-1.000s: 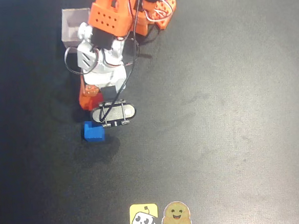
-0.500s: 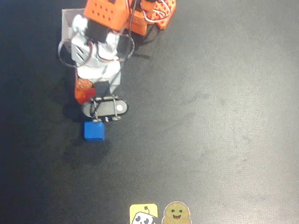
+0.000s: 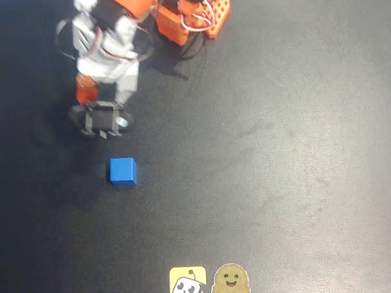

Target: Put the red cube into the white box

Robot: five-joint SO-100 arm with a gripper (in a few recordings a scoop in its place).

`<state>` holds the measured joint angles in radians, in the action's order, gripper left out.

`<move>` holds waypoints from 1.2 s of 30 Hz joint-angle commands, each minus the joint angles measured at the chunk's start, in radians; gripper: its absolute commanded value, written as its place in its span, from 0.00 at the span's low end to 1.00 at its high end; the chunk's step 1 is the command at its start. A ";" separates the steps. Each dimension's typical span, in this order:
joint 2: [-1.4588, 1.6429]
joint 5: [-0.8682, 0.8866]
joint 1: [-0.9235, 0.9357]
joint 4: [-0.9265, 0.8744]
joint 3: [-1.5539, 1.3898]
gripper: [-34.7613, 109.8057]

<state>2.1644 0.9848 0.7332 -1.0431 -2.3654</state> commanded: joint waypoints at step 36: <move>0.535 -0.144 0.451 -0.414 -0.097 0.24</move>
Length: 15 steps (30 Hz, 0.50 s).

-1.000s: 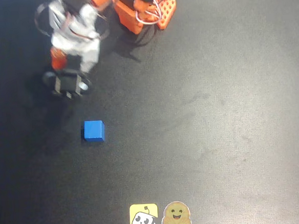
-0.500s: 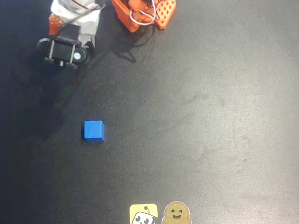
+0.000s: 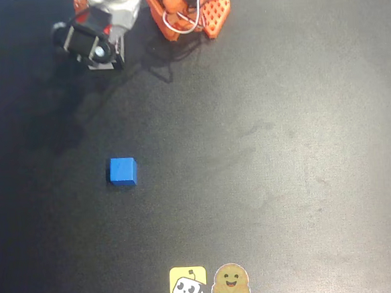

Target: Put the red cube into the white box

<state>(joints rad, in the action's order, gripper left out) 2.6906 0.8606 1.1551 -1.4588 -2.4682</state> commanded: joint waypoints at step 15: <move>0.046 0.069 0.043 0.011 -0.057 0.24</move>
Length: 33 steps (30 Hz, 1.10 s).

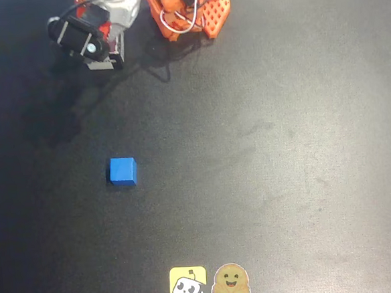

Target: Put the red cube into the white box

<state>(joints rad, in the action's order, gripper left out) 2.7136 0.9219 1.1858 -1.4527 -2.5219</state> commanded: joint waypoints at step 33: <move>0.195 -0.029 0.216 0.020 -0.063 0.33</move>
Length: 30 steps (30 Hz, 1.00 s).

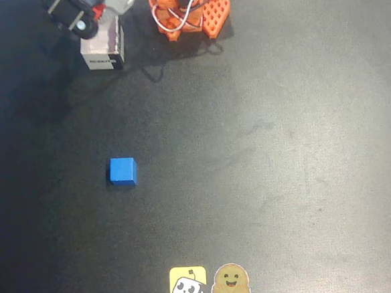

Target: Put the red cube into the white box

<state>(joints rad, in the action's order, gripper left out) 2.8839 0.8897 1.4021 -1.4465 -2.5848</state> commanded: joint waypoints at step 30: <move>0.350 0.075 -0.222 0.017 -0.121 0.24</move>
<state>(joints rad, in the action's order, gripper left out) 3.2275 0.9587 1.2072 -1.4696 -2.7136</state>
